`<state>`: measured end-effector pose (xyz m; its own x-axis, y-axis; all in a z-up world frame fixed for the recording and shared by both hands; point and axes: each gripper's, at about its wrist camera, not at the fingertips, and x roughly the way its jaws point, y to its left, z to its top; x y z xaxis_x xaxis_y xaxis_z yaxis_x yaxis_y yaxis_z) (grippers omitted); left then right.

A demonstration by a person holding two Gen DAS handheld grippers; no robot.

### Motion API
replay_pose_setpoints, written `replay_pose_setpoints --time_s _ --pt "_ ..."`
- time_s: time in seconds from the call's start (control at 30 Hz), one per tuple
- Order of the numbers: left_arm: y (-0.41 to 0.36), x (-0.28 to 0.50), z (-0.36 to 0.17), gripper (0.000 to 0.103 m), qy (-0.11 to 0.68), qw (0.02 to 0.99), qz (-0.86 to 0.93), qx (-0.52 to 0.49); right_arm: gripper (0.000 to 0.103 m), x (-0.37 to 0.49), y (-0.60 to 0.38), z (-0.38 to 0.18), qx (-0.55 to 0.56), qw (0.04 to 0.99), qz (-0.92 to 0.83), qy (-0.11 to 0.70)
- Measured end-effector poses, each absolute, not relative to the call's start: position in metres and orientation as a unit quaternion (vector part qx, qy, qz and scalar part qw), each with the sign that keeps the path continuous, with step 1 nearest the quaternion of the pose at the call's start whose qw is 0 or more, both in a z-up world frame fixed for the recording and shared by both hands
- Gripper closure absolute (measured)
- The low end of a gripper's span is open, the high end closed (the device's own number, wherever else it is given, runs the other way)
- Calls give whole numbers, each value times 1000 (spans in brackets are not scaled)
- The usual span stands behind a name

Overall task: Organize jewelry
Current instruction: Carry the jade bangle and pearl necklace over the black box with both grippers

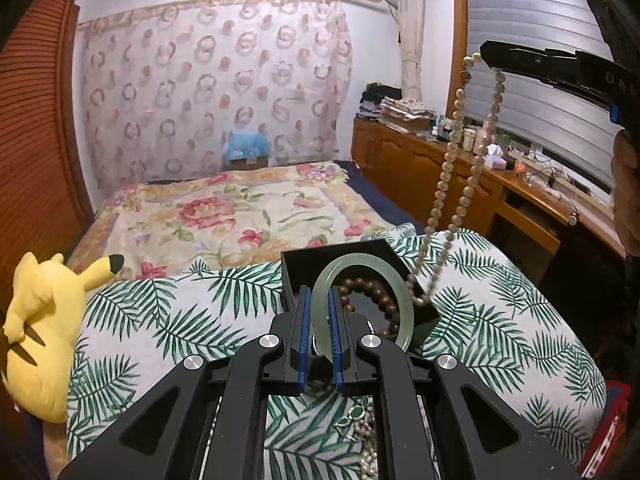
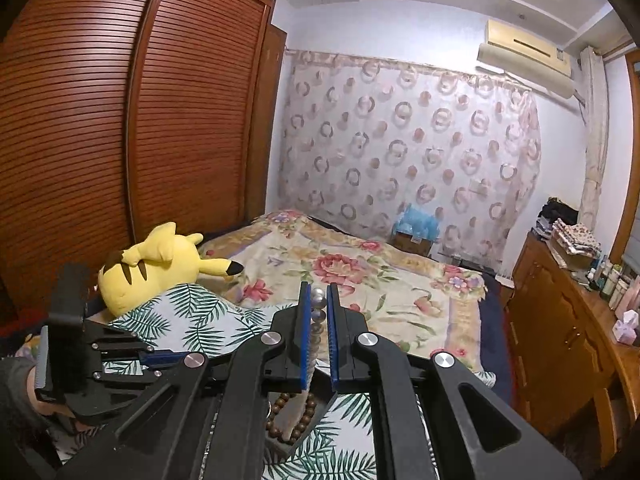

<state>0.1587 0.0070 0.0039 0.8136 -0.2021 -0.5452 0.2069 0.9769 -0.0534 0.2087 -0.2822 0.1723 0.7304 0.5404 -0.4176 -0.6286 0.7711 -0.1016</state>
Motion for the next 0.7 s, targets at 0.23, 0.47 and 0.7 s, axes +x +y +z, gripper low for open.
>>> replay_pose_setpoints --time_s 0.23,0.47,0.7 --pt "7 182 -4 95 302 948 -103 10 94 236 -273 124 -106 907 333 235" --pt "5 203 -13 95 320 942 -99 20 94 252 -260 64 -86 886 353 288" --pt "1 220 -21 95 335 937 -96 23 93 262 -258 24 -60 870 367 323"
